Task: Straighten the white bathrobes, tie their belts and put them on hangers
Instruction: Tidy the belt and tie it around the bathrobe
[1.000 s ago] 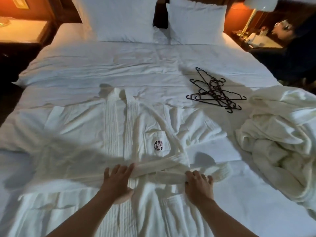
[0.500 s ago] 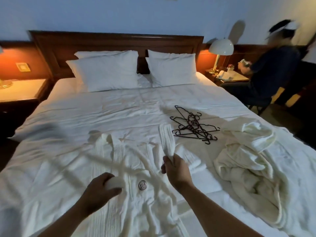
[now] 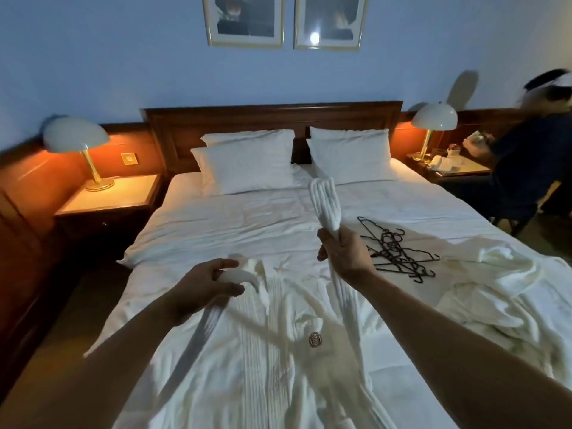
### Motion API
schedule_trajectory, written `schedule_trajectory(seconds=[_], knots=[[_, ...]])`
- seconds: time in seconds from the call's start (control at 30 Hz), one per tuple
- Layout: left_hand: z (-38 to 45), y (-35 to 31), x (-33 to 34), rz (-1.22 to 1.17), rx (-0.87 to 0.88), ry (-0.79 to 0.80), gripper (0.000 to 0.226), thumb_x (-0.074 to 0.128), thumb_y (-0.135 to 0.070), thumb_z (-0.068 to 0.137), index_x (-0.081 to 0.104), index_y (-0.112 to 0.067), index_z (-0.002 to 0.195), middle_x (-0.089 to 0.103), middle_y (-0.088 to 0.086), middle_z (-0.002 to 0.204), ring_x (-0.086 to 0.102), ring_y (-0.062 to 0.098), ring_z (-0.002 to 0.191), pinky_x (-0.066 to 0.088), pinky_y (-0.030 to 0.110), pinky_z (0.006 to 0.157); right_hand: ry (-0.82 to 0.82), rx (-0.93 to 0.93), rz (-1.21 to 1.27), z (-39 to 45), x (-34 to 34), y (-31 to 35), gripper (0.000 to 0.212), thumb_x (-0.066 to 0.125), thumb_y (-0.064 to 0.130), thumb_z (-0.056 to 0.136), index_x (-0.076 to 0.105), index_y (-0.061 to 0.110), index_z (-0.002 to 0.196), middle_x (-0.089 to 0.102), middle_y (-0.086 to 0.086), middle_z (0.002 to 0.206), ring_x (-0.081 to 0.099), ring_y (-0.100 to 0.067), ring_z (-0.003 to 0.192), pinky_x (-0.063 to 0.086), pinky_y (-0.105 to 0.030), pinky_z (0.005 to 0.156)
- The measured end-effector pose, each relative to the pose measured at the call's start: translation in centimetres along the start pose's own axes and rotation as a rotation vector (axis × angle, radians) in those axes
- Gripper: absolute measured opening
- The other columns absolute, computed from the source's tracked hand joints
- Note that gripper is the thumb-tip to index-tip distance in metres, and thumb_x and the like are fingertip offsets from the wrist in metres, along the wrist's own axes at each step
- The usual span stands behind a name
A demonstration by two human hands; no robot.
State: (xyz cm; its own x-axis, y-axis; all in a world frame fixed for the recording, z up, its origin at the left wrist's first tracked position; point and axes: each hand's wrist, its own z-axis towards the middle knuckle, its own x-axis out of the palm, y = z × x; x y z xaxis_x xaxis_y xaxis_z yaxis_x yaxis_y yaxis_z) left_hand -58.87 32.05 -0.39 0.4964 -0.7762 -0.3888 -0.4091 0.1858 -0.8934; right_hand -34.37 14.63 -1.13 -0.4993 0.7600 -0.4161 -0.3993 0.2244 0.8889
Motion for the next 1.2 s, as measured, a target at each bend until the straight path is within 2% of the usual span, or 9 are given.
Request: schedule_trajectory(seconds=[0.13,0.27,0.5,0.67,0.8,0.87,1.03,1.1,1.2], knots=[[-0.8,-4.3,-3.3,0.003,0.132,-0.070,0.034,0.079,-0.020,0.085,0.067,-0.020,0.117,0.074,0.005,0.104,0.073,0.022,0.093,0.057,0.044,0.091,-0.002,0.058,0.132,2.4,-1.4,3.6,0.031,0.054,0.033,0.102,0.066,0.008,0.088,0.070,-0.008,0.066,0.072,-0.025,0.062,0.048,-0.029,0.057],[-1.4,-7.2,-4.1,-0.050,0.174,-0.300,0.025,0.072,-0.026,0.092,0.069,-0.021,0.116,0.077,-0.002,0.097,0.075,0.017,0.081,0.055,0.039,0.086,0.120,0.091,0.171,3.4,-1.0,5.3,0.041,0.048,0.039,0.106,0.064,0.004,0.094,0.062,-0.009,0.063,0.066,-0.025,0.055,0.045,-0.032,0.055],[0.5,-6.8,-2.0,-0.057,0.187,-0.323,0.025,0.045,-0.035,0.106,0.067,-0.023,0.104,0.073,0.002,0.094,0.074,0.022,0.081,0.051,0.045,0.092,0.124,0.059,0.099,2.8,0.5,6.0,0.038,0.049,0.045,0.104,0.063,0.014,0.087,0.049,0.004,0.058,0.042,-0.012,0.047,0.032,-0.030,0.052],[1.2,-6.5,-0.3,-0.114,0.167,-0.226,0.026,0.042,-0.032,0.108,0.063,-0.017,0.112,0.067,0.010,0.101,0.068,0.026,0.091,0.051,0.040,0.080,0.283,-0.009,-0.139,1.9,0.3,6.3,0.022,0.049,0.019,0.099,0.042,0.008,0.117,0.051,-0.001,0.085,0.047,-0.014,0.069,0.035,-0.028,0.058],[1.3,-6.8,-0.4,-0.224,0.099,-0.093,0.023,0.043,-0.011,0.101,0.051,-0.011,0.123,0.060,0.015,0.094,0.059,0.027,0.081,0.046,0.039,0.077,0.250,0.087,0.006,1.8,1.8,5.8,0.003,0.044,0.011,0.095,0.047,0.012,0.095,0.050,-0.007,0.080,0.045,-0.014,0.061,0.033,-0.028,0.052],[1.2,-6.6,-0.2,-0.254,0.061,-0.084,0.027,0.038,-0.007,0.100,0.047,-0.013,0.124,0.058,0.014,0.097,0.057,0.026,0.081,0.043,0.038,0.075,0.229,0.115,0.161,1.2,2.5,5.4,0.018,0.051,0.008,0.098,0.056,0.013,0.081,0.054,-0.007,0.074,0.051,-0.011,0.056,0.036,-0.026,0.050],[0.9,-4.8,0.7,-0.075,0.106,-0.133,0.016,0.054,-0.016,0.101,0.064,-0.014,0.113,0.068,0.014,0.111,0.069,0.027,0.094,0.054,0.038,0.079,0.353,0.143,0.155,0.1,3.9,4.1,0.014,0.051,0.025,0.104,0.064,0.022,0.104,0.075,-0.011,0.094,0.063,-0.022,0.079,0.052,-0.029,0.069],[0.6,-4.3,0.9,0.017,0.124,-0.156,0.014,0.063,-0.024,0.098,0.069,-0.014,0.107,0.070,0.010,0.104,0.068,0.025,0.093,0.056,0.037,0.079,0.421,0.209,0.164,-0.3,4.6,4.6,0.020,0.044,0.032,0.107,0.056,0.018,0.112,0.067,-0.015,0.088,0.061,-0.024,0.068,0.052,-0.035,0.061],[0.3,-4.1,1.2,0.028,0.160,-0.212,0.017,0.072,-0.026,0.092,0.075,-0.013,0.103,0.074,0.006,0.097,0.071,0.022,0.089,0.059,0.034,0.075,0.453,0.212,0.051,-1.1,5.3,5.1,0.021,0.037,0.025,0.104,0.044,0.010,0.117,0.050,-0.012,0.081,0.044,-0.018,0.057,0.035,-0.028,0.051]])
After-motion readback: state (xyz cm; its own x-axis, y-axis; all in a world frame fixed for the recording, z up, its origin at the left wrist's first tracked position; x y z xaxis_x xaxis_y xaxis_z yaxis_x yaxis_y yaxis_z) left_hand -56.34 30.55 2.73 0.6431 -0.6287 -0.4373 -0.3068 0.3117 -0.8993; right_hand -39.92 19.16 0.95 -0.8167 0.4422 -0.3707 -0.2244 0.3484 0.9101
